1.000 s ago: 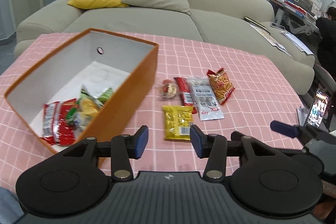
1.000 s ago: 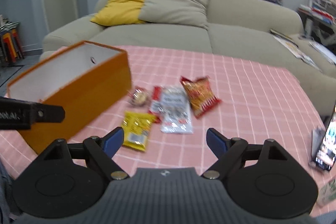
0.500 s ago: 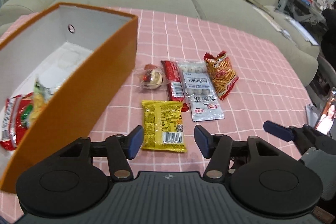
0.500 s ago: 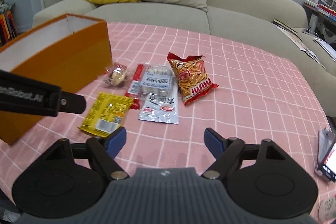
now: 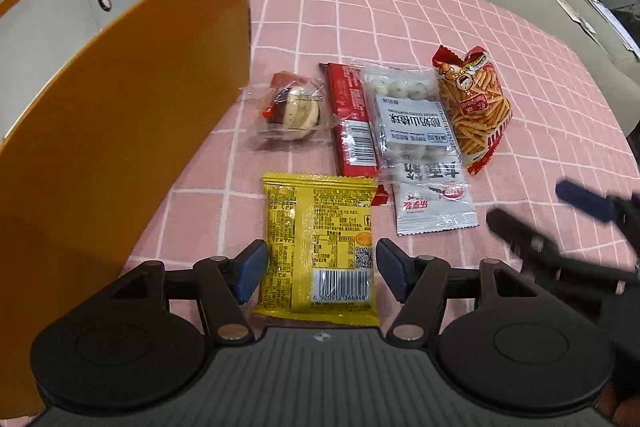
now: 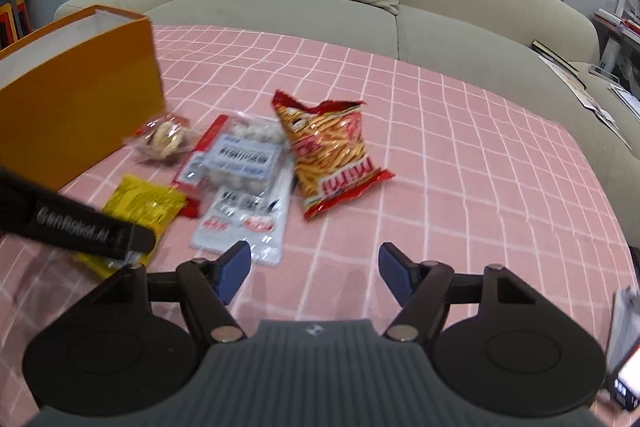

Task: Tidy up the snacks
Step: 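Grasp the yellow biscuit pack with the left gripper while the right grasps the orange stick-snack bag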

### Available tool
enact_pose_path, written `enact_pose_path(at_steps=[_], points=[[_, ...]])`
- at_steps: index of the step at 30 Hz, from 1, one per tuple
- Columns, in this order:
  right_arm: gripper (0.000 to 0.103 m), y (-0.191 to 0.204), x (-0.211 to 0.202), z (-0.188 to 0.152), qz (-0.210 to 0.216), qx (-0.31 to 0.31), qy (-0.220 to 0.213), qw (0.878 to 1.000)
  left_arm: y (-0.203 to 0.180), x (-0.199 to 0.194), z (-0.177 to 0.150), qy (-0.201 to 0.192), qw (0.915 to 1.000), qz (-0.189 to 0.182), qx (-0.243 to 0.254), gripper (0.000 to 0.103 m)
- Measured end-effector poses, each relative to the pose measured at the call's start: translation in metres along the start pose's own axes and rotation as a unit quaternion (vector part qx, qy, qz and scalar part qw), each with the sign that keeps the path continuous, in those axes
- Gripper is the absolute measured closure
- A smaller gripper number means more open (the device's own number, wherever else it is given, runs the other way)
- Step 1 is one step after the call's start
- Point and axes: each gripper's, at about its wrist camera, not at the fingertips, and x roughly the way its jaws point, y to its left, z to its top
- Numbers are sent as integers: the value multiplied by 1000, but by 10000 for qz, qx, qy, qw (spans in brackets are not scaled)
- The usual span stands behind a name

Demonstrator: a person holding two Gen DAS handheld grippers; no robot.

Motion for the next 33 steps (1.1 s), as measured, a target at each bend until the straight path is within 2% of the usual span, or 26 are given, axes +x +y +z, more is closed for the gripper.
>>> enact_pose_path(at_steps=[4,9,10,12,18,21,23,25,29,33], points=[[35,-9,13,17,-7,-318,-132,9994,-6,6,3,114,9997,157,129,28],[34,-16,39,37,87,-634,-62,9979,-6,8,5,142,9994,244,193,28],[34,-16,44,40,121,-685,-34,9976,-6,9,7,160,9994,251,192,30],[34,-17,54,44,171,-718,36,9973,-6,9,9,188,9992,273,227,40],[37,-15,70,50,261,-651,195,9973,1,6,11,176,9995,213,154,45],[42,-12,71,51,228,-633,210,9975,-2,5,10,134,9995,228,188,45],[52,-9,70,51,184,-653,251,9974,0,2,9,110,9995,223,214,45],[57,-7,68,53,121,-652,373,9971,3,-4,8,138,9996,215,87,45],[61,-1,49,56,104,-715,410,9965,12,-31,5,-71,9997,105,-220,45],[62,7,20,50,-43,-614,424,9972,14,-64,-4,-400,9988,20,-265,45]])
